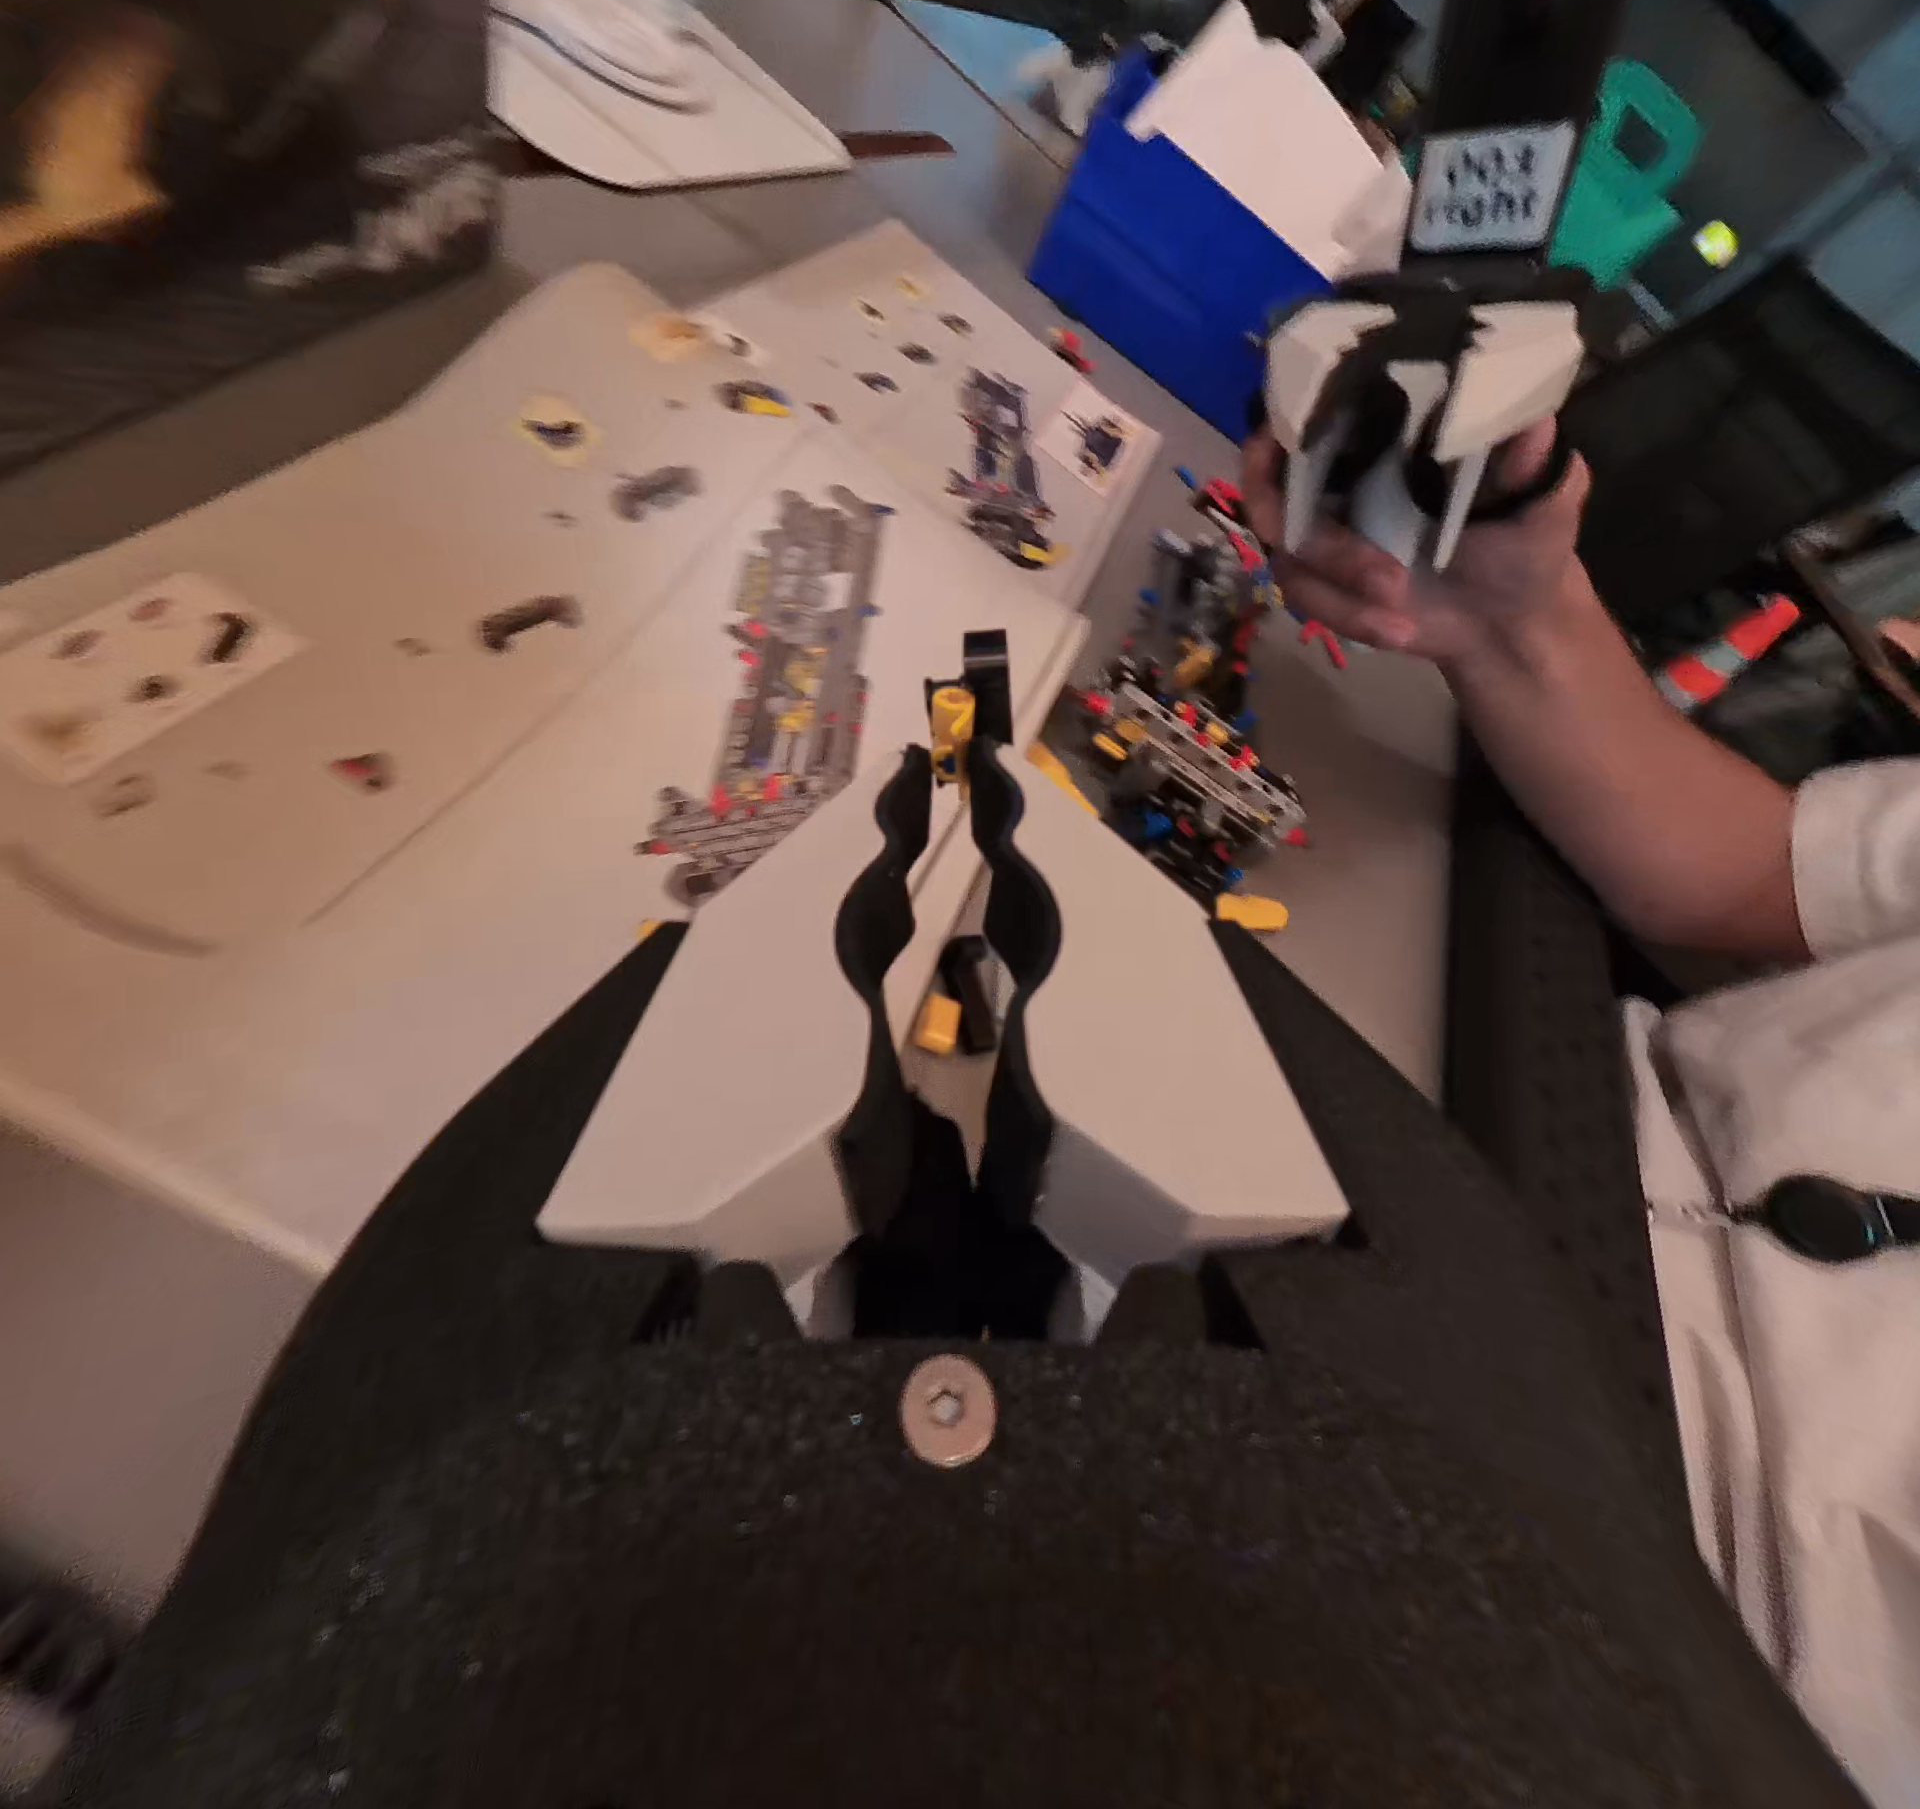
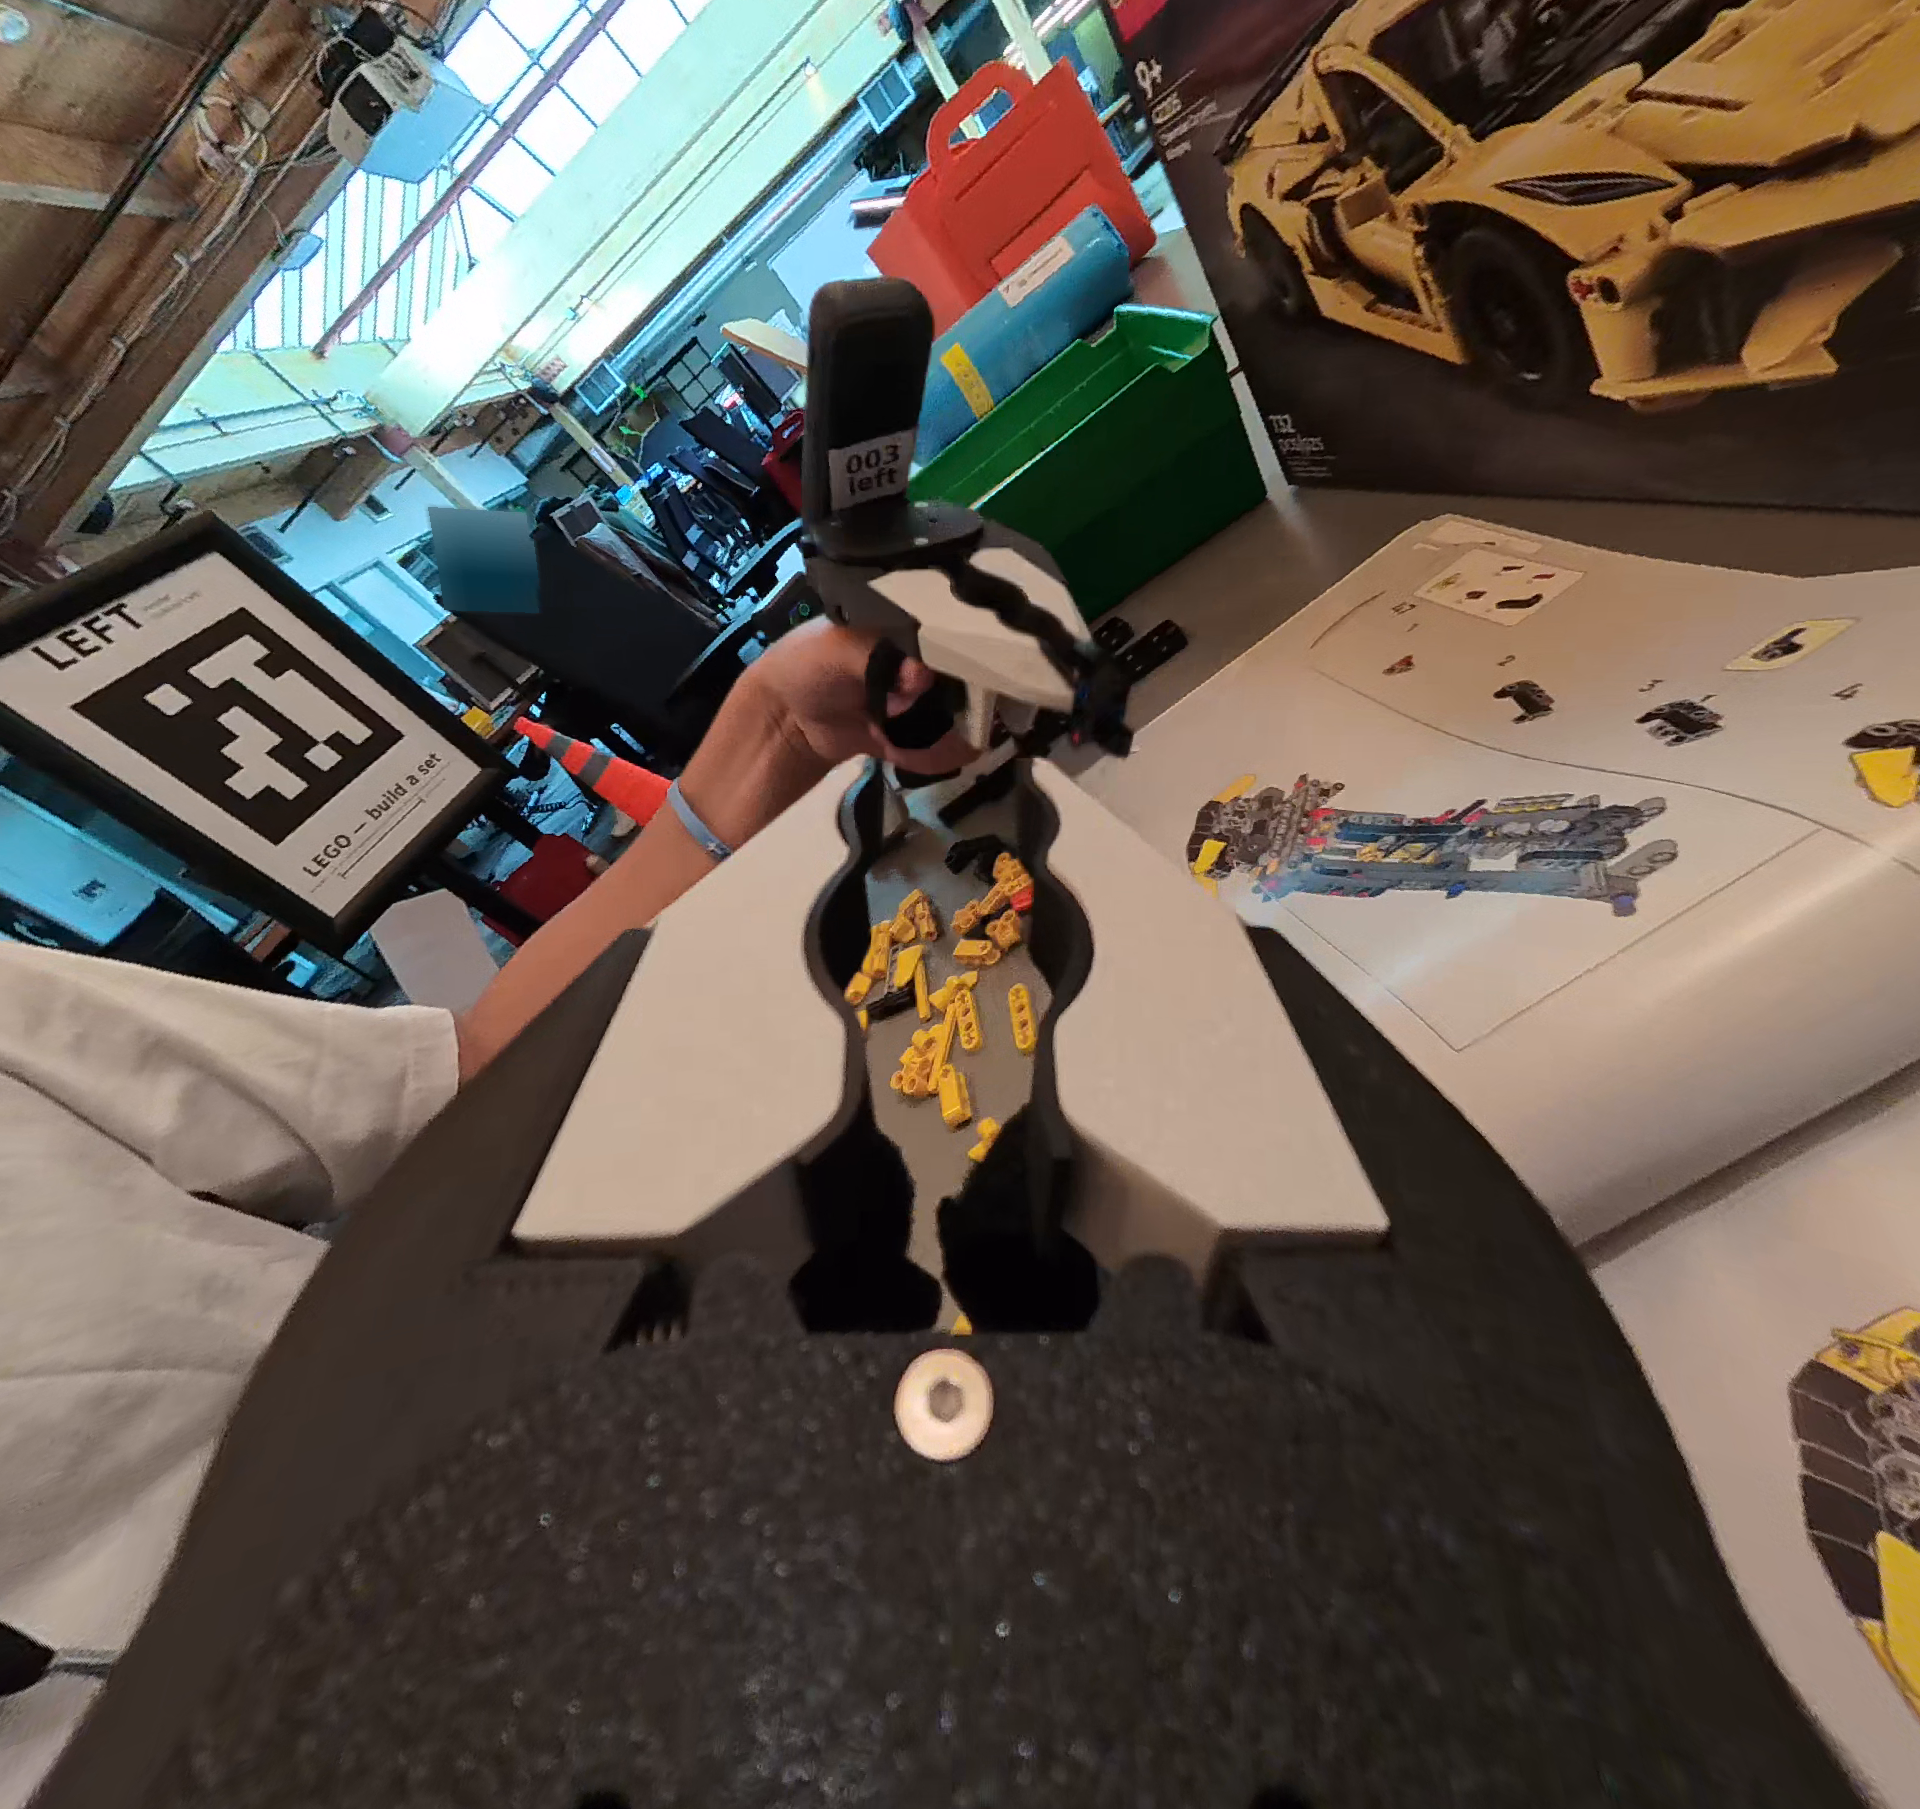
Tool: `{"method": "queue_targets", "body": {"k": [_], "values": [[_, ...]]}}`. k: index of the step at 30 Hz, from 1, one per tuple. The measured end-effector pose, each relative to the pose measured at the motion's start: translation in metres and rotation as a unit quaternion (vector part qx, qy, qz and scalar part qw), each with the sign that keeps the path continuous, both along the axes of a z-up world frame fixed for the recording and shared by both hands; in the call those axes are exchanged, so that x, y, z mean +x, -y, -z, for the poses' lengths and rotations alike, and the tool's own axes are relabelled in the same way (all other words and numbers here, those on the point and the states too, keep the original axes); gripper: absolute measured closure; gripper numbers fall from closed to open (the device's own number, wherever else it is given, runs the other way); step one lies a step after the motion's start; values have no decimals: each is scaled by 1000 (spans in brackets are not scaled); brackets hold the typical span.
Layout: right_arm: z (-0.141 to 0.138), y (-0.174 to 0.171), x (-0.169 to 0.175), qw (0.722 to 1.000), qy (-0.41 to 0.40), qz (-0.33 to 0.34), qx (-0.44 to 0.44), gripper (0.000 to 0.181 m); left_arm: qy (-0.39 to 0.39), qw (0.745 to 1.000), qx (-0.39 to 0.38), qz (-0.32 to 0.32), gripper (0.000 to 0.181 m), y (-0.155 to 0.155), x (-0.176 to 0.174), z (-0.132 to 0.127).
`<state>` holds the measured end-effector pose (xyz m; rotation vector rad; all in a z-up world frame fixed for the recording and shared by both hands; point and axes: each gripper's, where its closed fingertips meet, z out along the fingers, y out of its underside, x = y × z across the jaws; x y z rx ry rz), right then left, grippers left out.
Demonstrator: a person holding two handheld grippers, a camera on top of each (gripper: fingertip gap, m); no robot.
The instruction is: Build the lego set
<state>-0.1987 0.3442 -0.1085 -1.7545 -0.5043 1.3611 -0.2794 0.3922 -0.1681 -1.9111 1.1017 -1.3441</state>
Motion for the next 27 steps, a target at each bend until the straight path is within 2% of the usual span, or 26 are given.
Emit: {"method": "queue_targets", "body": {"k": [3, 6, 14, 24, 27], "values": [[0, -6, 5, 1000, -18, 14, -15, 158, 16, 998, -46, -44, 175, -15, -13, -2], [-1, -11, 10, 998, -41, 27, -31, 158, -3, 992, -102, -70, 175, -21, -20, 10], [-4, -16, 18, 996, -66, 42, -43, 160, 37, 982, -133, -126, 175, -42, -24, 2], [5, -11, 3, 999, 7, 40, 2, 159, 93, 977, -167, -91, 176, -34, -16, -13], [9, -10, -2, 999, 20, 34, 2, 159, 147, 966, -200, -68, 176, -29, -10, -27]]}}
